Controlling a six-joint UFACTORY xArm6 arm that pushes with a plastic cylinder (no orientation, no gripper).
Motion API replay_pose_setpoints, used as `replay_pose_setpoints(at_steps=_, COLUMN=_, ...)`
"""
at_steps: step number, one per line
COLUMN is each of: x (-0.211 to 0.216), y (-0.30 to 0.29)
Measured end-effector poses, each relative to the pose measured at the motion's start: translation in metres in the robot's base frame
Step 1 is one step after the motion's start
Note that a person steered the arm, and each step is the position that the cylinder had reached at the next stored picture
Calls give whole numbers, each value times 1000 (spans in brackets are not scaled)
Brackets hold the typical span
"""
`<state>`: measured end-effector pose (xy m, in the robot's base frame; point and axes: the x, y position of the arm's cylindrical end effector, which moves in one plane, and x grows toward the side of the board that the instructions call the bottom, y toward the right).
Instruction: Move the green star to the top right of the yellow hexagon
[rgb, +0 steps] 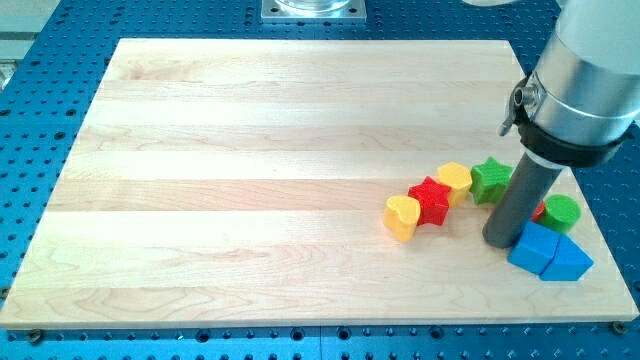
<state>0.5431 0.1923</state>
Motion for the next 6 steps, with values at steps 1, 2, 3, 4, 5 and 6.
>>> replay_pose_setpoints(at_steps=1, x=-15, y=0)
replay_pose_setpoints(at_steps=2, x=-56, y=0)
replay_pose_setpoints(at_steps=3, x=-108, y=2)
replay_pose_setpoints(at_steps=4, x=-129, y=-2)
replay_pose_setpoints(at_steps=5, x=-122, y=38)
replay_pose_setpoints(at_steps=6, x=-82, y=110)
